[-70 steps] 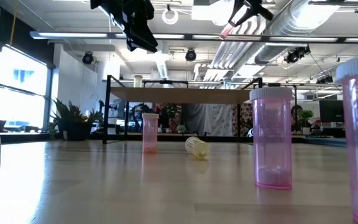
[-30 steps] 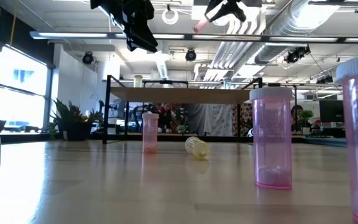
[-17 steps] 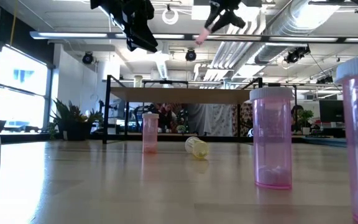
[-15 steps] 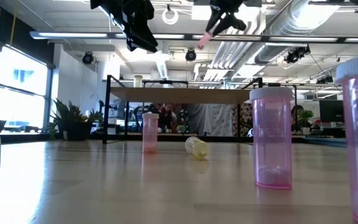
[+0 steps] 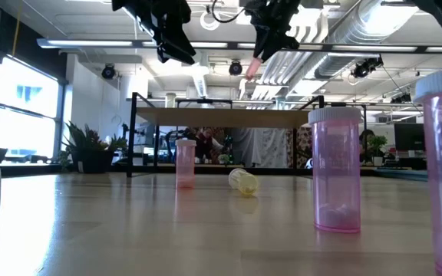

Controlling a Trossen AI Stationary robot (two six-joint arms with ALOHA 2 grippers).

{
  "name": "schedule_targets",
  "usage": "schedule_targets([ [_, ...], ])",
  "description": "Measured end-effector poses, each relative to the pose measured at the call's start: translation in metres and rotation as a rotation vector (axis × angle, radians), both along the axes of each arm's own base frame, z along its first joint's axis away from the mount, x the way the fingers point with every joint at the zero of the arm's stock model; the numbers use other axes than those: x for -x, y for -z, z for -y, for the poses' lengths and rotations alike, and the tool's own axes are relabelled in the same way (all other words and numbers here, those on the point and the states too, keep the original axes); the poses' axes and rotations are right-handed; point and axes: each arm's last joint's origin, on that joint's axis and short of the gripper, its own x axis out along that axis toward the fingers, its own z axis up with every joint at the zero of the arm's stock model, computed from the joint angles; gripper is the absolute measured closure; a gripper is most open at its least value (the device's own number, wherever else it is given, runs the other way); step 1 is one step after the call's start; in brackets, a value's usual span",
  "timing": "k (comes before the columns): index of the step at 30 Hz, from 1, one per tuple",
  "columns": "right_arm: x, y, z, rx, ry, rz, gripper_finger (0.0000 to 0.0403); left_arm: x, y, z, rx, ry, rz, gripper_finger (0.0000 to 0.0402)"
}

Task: Pick and place medicine bottles onto shelf by color
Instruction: Put the top red pill bottle on the shelf

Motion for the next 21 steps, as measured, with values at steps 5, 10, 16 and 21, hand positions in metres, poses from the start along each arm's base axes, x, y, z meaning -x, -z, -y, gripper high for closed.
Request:
schedule_targets([
  [5,-0.008,0.001,-0.011,-0.029,-0.088,0.018,0.03,-0.007,-0.002,0.004,-0.035,0.015,0.022,0.0169],
  [10,-0.014,0.0,-0.02,-0.061,-0.171,0.054,0.03,-0.02,-0.009,0.011,-0.119,0.02,0.071,0.0133],
  [16,-0.021,-0.002,-0.028,-0.086,-0.234,0.12,0.03,-0.03,-0.013,0.02,-0.134,0.043,0.126,0.0134],
  [21,-0.025,-0.005,-0.03,-0.114,-0.278,0.178,0.03,-0.035,-0.016,0.025,-0.125,0.031,0.158,0.0135],
])
